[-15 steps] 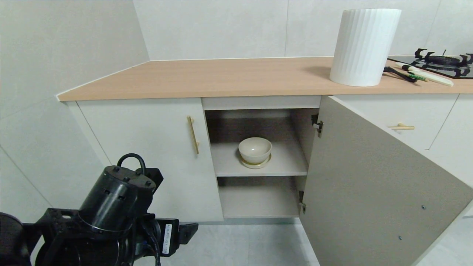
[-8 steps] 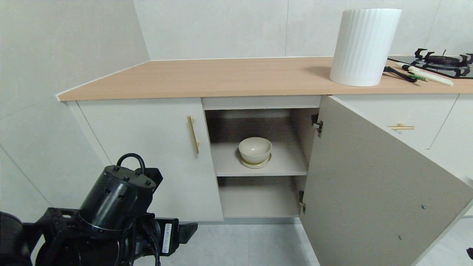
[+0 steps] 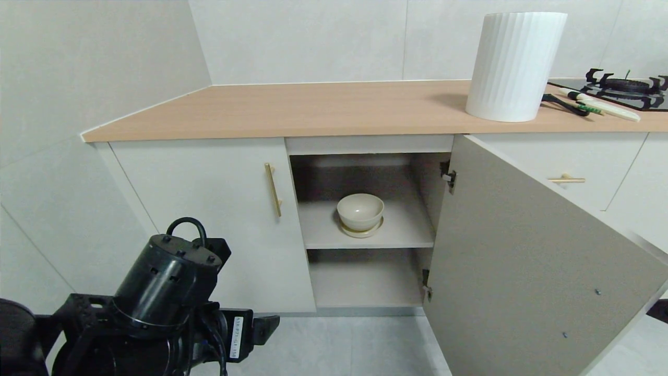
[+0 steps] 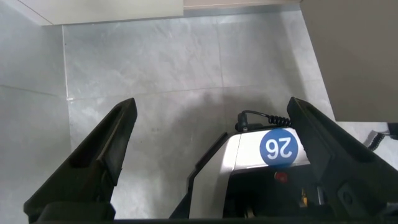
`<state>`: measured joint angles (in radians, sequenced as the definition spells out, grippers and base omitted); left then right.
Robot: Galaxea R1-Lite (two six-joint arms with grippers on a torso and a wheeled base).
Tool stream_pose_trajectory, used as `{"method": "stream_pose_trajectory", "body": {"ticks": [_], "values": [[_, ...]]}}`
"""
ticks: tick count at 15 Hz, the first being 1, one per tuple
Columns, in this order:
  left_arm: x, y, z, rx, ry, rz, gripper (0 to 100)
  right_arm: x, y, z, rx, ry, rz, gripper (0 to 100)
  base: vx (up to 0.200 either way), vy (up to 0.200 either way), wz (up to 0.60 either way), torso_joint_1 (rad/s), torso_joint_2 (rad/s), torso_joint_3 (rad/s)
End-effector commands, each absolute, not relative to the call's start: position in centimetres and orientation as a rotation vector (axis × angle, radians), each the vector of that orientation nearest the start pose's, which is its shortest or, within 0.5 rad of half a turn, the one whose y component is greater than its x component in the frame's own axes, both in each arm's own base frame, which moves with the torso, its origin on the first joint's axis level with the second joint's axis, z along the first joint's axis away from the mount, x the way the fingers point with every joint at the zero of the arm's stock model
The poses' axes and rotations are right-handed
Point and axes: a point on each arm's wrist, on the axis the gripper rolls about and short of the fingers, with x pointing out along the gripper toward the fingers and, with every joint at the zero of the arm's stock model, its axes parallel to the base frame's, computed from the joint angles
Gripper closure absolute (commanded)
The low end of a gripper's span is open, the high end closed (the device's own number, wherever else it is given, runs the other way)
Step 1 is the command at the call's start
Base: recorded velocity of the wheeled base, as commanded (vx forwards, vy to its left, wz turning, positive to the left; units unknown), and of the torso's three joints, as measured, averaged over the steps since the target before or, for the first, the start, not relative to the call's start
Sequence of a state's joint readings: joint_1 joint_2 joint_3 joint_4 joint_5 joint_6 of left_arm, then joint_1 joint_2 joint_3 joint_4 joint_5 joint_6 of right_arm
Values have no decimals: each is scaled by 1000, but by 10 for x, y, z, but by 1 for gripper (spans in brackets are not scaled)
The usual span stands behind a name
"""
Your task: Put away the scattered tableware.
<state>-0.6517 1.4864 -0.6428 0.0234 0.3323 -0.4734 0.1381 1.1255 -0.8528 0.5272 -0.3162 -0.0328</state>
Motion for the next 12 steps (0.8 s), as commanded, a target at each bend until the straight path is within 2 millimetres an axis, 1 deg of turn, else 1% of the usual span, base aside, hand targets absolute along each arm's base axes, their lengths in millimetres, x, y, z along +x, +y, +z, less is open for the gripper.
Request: {"method": "stream_pose_trajectory", "body": {"ticks": [1,5,7,12], "values": [[174,-123,141,-35,811,-109,0,139,10,211,-217,826,-166,0,0,0,0,0,0,0],[174,-123,141,-35,811,-109,0,147,12,209,-210,818,-169,0,0,0,0,0,0,0],[174,-123,141,-35,811,-109,0,156,13,208,-200,801,-171,0,0,0,0,0,0,0],[174,-124,141,-34,811,-111,0,160,15,207,-165,791,-157,0,0,0,0,0,0,0]]}}
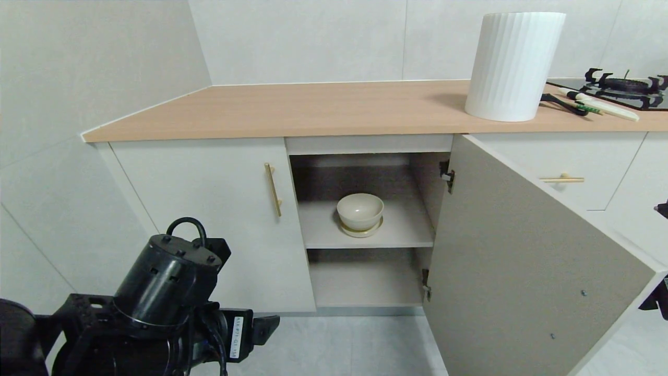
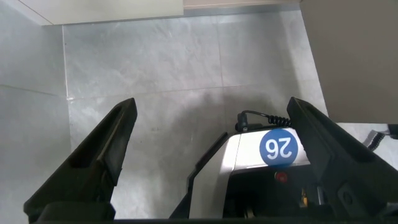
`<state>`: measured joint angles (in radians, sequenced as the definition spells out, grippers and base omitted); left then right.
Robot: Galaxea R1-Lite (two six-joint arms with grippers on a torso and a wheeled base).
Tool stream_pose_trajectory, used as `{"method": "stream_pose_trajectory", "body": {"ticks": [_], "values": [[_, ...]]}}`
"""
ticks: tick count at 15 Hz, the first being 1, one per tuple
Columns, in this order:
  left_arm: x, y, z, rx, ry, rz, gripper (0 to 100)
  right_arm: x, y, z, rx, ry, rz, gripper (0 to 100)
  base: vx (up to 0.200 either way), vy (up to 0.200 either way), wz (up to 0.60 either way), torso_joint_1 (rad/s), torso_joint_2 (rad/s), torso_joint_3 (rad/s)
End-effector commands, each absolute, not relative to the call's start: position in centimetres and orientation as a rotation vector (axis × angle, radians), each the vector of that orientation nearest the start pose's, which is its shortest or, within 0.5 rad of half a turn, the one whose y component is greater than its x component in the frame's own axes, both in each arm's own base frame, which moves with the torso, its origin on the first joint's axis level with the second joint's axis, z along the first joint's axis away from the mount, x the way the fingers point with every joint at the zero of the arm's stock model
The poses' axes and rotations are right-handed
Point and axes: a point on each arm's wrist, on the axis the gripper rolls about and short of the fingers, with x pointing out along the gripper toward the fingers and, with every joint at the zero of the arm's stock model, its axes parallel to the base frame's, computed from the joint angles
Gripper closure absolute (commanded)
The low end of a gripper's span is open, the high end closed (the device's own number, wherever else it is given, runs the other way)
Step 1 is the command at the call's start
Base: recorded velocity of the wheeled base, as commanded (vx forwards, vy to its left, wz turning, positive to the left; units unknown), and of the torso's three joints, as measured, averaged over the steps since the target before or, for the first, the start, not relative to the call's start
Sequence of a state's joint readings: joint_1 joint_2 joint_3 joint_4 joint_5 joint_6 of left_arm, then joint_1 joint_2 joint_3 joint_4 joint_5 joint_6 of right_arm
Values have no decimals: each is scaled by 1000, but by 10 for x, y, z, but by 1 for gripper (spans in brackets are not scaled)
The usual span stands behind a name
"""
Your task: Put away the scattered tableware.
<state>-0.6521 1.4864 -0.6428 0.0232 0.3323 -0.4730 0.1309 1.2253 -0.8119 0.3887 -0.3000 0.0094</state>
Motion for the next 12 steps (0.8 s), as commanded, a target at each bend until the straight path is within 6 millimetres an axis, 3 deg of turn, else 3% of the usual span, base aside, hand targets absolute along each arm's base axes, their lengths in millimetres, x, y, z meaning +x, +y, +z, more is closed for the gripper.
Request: {"method": "stream_pose_trajectory", "body": {"ticks": [1,12], "values": [[174,-123,141,-34,811,-110,0,160,15,207,-165,790,-154,0,0,0,0,0,0,0],[174,-123,141,-36,809,-110,0,170,67,196,-43,792,35,0,0,0,0,0,0,0]]}}
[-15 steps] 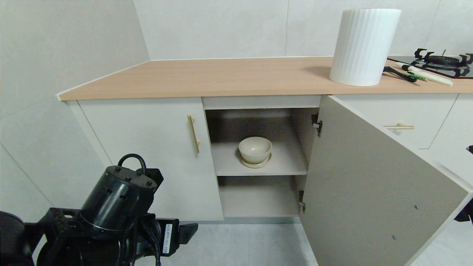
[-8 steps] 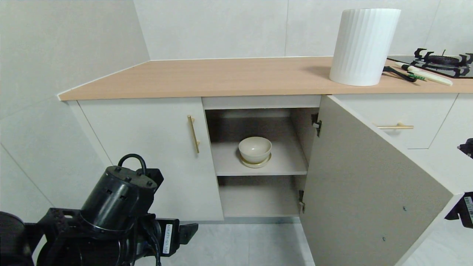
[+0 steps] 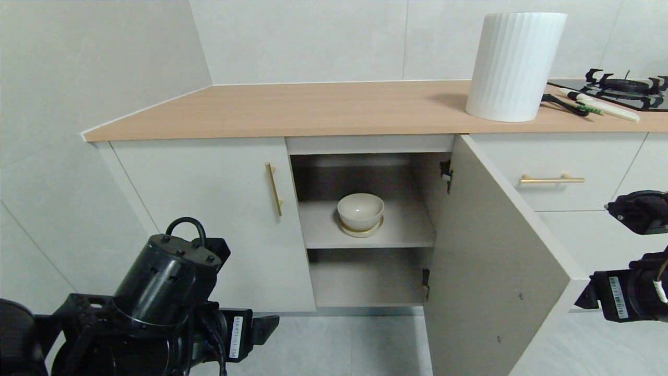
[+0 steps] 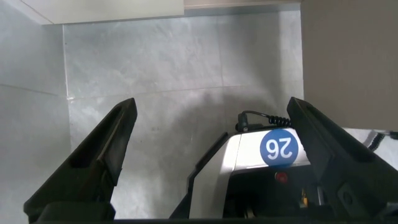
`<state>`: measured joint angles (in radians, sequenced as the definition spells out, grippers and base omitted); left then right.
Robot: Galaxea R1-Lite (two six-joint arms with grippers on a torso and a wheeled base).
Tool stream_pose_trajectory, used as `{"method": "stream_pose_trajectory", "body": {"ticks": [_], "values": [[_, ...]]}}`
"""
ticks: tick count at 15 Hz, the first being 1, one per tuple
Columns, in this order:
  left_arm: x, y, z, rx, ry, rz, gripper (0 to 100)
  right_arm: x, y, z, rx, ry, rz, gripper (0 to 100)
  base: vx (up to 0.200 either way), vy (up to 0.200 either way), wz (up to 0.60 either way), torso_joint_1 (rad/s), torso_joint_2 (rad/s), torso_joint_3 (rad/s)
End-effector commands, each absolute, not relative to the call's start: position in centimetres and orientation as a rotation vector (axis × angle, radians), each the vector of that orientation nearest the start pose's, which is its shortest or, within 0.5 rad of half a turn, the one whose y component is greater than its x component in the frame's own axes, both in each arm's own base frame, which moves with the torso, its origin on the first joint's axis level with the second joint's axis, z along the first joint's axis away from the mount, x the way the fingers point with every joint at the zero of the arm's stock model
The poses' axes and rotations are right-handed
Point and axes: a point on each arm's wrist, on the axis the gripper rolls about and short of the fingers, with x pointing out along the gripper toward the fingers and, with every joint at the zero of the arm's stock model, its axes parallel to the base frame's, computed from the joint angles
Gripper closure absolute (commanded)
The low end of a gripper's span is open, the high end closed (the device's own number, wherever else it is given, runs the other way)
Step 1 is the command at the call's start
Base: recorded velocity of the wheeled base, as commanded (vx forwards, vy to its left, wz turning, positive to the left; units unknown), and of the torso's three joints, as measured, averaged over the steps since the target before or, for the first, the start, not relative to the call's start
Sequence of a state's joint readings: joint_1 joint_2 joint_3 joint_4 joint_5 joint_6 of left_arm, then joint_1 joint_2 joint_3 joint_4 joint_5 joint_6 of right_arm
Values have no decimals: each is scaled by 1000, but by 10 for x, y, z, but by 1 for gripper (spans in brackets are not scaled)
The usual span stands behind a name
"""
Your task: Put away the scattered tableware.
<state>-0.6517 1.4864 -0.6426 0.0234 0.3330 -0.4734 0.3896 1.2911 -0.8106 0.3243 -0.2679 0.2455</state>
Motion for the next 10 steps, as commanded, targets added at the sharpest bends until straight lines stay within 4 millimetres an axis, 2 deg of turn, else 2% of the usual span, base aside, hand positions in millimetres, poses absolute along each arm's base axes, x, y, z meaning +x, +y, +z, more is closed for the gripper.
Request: {"method": "stream_pose_trajectory", "body": {"ticks": [1,7,10], "values": [[174,-123,141,-35,811,-109,0,171,73,196,-32,791,50,0,0,0,0,0,0,0],[173,-123,142,-34,809,-110,0,174,106,184,38,774,151,0,0,0,0,0,0,0],[173,-123,143,-38,804,-112,0,181,113,176,51,755,164,0,0,0,0,0,0,0]]}}
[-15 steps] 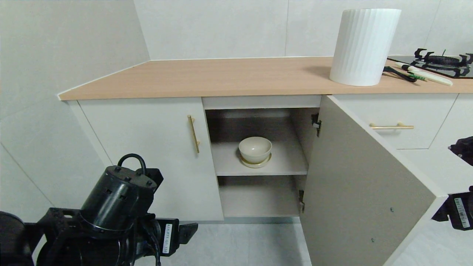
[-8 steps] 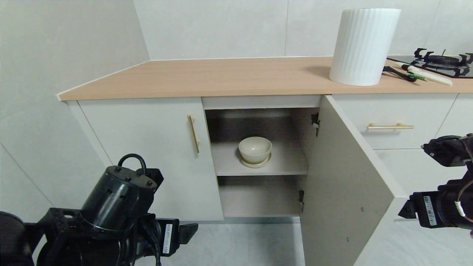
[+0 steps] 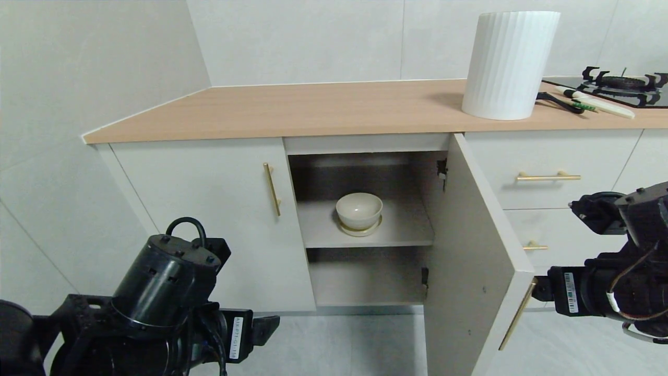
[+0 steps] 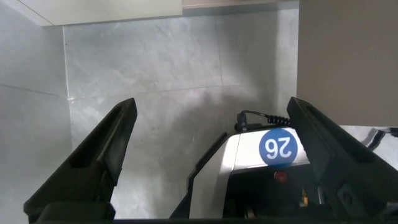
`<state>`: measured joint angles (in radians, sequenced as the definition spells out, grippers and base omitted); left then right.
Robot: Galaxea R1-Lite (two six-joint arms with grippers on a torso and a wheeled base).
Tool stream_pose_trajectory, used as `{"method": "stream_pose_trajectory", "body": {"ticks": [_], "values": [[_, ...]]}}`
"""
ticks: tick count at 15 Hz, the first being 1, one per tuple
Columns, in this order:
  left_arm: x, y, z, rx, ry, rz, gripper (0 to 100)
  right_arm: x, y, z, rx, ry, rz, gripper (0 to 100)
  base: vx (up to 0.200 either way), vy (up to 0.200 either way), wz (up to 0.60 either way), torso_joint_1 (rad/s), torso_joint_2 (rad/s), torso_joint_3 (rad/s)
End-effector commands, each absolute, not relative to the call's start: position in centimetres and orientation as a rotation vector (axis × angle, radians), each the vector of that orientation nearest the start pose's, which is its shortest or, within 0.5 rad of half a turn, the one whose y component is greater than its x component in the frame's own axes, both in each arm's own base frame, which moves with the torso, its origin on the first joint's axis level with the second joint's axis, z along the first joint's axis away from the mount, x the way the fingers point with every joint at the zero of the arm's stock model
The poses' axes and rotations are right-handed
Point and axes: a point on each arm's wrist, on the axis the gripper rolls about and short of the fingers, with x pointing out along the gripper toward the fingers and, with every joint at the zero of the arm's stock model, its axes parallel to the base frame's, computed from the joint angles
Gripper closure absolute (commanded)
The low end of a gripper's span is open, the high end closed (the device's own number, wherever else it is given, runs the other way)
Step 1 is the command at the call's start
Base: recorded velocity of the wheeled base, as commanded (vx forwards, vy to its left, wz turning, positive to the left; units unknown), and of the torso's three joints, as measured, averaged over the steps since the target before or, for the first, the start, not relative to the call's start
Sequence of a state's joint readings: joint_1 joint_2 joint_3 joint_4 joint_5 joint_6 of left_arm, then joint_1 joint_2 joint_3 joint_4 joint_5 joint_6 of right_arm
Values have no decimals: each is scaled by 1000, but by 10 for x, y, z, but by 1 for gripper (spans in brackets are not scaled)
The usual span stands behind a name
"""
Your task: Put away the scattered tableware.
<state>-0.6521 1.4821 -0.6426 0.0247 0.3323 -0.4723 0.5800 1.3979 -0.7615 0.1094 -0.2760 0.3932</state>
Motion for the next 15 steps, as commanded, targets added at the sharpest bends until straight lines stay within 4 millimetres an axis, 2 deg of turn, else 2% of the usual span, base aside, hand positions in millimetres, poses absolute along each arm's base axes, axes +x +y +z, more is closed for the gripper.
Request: {"method": "stream_pose_trajectory", "body": {"ticks": [1,6,7,10,15], "values": [[173,-123,142,-36,807,-111,0,181,113,174,49,756,162,0,0,0,0,0,0,0],[172,-122,142,-32,811,-108,0,187,85,170,24,763,60,0,0,0,0,0,0,0],[172,-123,142,-32,810,-110,0,188,86,169,23,766,59,0,0,0,0,0,0,0],[172,-122,143,-35,805,-108,0,193,88,163,16,791,53,0,-200,0,0,4,2,2],[172,-122,144,-35,799,-104,0,203,93,161,40,749,59,0,0,0,0,0,0,0]]}}
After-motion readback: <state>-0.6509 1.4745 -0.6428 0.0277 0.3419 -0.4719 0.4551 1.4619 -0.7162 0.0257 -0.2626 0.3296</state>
